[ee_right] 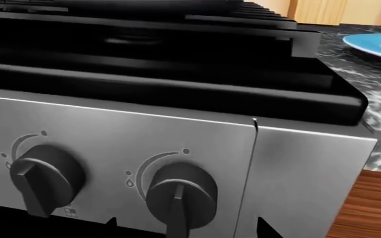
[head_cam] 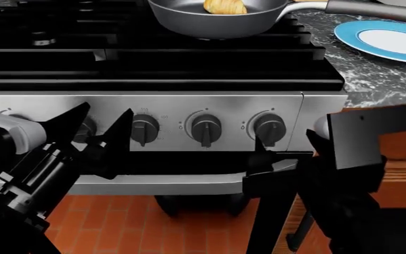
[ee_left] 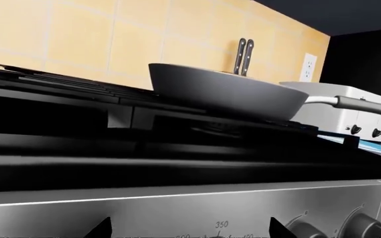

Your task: Pick the croissant and place it on the pan. Then turn on the stove to warm the croissant.

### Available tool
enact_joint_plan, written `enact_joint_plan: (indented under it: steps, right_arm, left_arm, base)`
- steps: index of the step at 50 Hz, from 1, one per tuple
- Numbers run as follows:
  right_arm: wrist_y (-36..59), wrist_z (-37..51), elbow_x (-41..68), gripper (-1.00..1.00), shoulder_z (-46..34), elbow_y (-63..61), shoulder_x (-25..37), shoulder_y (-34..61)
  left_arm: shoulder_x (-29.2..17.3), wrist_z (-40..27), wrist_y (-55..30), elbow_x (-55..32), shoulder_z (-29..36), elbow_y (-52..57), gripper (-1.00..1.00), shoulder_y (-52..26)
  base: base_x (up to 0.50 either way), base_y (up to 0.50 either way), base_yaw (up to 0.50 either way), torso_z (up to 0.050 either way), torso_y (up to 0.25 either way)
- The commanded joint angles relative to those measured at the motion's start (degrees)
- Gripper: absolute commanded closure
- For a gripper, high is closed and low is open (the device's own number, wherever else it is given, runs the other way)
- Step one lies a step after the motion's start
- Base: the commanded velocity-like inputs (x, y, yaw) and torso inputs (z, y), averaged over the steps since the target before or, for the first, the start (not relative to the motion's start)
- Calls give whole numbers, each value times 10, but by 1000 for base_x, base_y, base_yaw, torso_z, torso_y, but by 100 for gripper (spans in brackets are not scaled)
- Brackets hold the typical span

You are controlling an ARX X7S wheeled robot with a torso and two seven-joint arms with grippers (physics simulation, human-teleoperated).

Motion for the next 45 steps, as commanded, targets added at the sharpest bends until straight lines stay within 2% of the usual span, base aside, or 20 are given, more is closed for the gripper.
enact_joint_plan:
  steps: [1,45]
  right_arm:
    - [14,6,9,-100,-13,15,-7,19]
    - [19,-18,1,-100,-28,46,-20,22]
  left_arm:
    - [3,6,3,5,6,-9,-100,-1]
    - [3,16,11,11,15,-26,-100,-3]
  base:
    - [0,0,0,0,0]
    - [0,0,0,0,0]
